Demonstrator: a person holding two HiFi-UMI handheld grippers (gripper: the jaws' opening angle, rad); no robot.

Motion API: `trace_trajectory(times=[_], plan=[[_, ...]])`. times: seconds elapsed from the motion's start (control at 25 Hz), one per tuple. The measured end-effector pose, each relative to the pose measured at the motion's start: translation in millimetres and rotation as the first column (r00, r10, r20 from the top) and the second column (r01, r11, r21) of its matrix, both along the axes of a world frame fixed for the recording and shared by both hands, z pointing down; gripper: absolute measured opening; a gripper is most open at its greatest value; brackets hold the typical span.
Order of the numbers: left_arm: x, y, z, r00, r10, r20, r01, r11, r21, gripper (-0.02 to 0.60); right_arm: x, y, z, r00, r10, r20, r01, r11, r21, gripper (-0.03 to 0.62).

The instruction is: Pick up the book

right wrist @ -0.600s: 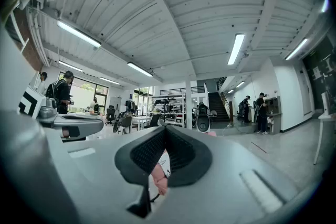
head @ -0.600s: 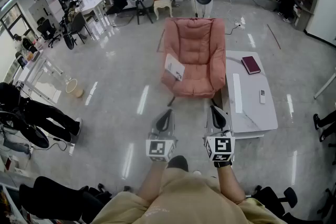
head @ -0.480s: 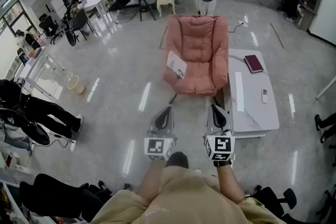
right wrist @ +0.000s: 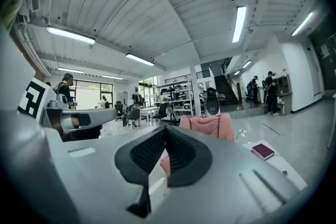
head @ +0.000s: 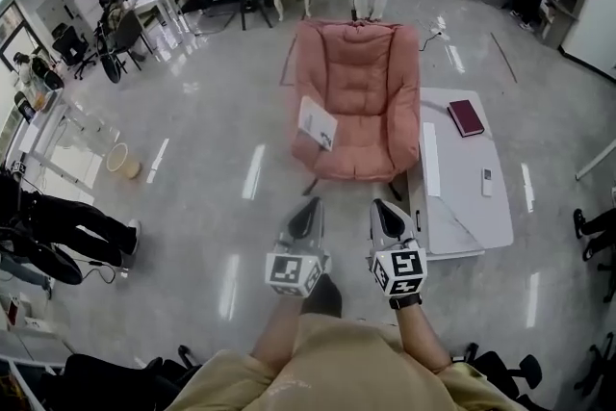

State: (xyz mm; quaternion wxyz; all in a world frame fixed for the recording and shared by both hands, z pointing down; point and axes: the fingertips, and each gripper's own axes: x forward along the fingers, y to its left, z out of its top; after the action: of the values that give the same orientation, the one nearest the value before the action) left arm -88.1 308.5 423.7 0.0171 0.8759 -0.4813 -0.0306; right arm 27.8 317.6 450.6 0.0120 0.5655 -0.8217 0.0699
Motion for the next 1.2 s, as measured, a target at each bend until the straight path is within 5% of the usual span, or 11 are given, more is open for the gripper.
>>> trace_trajectory(times=[0.36, 0.64, 0.96, 1.2], plan=[[-66.0, -175.2, -9.8, 0.996, -0.029, -0.086, 0.027, 0.999, -0.018, 0.002, -71.2, -166.8, -11.6, 0.993, -0.07, -0.095, 0.067, 0.997, -0.028, 0.005], [-110.0, -260.6, 22.2, 0.997, 0.004, -0.078, -0.013, 0.993, -0.118, 0.002, -120.1, -249.6, 8.5, 0.988, -0.095, -0.123, 0.085, 0.993, -0.088, 0.005], [-64.2, -318.9, 40.7, 0.997, 0.061, -0.042, -0.068, 0.983, -0.171, 0.002, -81.9, -312.5, 23.4, 0.994, -0.064, -0.091, 0.052, 0.99, -0.131, 0.005], [-32.7, -387.8, 45.7, 0.999, -0.024, -0.037, 0.017, 0.983, -0.181, 0.002, -47.3, -391.9, 22.0, 0.985, -0.156, -0.072, 0.148, 0.983, -0.106, 0.005]])
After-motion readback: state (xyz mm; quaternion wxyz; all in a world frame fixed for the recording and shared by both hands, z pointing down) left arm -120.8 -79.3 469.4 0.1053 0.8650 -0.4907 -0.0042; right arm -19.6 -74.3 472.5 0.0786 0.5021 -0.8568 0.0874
